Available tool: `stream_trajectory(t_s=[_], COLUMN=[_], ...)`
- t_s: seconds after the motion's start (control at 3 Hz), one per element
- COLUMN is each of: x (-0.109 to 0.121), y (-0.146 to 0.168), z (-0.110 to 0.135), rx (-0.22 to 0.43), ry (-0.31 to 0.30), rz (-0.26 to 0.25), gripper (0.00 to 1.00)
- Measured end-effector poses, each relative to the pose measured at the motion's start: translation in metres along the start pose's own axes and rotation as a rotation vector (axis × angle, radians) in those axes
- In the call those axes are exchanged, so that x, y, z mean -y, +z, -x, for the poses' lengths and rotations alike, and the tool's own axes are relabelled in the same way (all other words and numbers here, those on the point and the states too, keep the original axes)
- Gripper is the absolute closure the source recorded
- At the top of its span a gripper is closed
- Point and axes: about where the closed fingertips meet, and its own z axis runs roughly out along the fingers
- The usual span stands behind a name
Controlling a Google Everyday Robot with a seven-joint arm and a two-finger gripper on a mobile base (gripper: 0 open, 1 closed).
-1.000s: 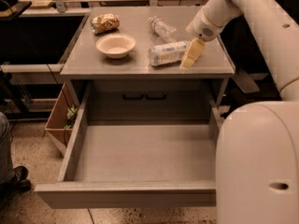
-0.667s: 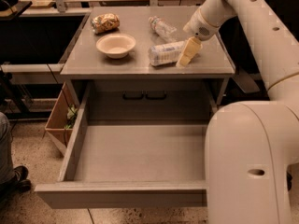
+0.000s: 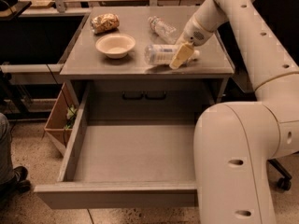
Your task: Place blue plastic bottle into top drawer
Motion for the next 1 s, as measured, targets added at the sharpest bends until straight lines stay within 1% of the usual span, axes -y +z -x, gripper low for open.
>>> stream_trajectory(t_s=[0.33, 0.67, 1.0], x=[-0.007, -0.020, -0.040], y=[-0.007, -0.022, -0.043], z=[0.000, 0.003, 0.004], rx=[0.011, 0.017, 0.016], ry=[-0.014, -0.064, -0.105], rz=[0.018, 0.028, 0.040], gripper=[0.61, 0.85, 1.00])
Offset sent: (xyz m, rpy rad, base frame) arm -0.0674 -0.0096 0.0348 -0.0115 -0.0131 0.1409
